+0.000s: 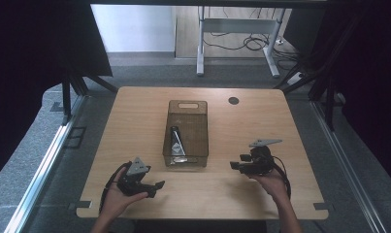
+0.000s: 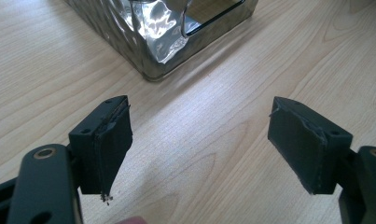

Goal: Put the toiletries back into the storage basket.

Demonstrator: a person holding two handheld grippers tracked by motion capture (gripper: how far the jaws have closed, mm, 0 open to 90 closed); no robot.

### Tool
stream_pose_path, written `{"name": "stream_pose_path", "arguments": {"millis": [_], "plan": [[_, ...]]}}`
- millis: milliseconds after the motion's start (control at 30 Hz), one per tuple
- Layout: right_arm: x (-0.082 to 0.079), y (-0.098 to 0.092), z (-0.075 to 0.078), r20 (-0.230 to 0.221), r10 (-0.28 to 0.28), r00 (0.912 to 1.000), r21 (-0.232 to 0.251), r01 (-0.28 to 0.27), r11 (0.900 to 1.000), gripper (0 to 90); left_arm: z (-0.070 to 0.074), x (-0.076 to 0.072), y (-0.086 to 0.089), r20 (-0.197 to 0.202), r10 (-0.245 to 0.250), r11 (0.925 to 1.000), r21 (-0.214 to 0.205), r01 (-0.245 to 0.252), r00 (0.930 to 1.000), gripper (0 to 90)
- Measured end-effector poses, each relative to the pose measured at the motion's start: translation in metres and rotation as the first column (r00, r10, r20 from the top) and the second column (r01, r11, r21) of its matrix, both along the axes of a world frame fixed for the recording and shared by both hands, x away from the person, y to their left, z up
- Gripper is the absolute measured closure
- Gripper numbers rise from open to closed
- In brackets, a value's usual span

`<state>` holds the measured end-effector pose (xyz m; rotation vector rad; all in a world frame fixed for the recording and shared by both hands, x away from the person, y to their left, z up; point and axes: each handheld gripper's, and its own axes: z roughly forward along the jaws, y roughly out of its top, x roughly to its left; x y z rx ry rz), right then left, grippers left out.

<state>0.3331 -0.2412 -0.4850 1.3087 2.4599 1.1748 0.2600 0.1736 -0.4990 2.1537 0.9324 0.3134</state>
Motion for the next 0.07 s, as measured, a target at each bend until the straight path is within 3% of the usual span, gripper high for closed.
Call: {"name": "stream_pose_path", "arguments": {"millis": [67], "plan": [[0.0006, -0.0033, -0.0042, -0.004, -0.014, 0.9999, 0.001, 0.014, 0.9999, 38.6, 0.0, -0.0007, -0.0008, -0.001, 0.0, 1.0, -0.001, 0.0, 1.0, 21.9]]}}
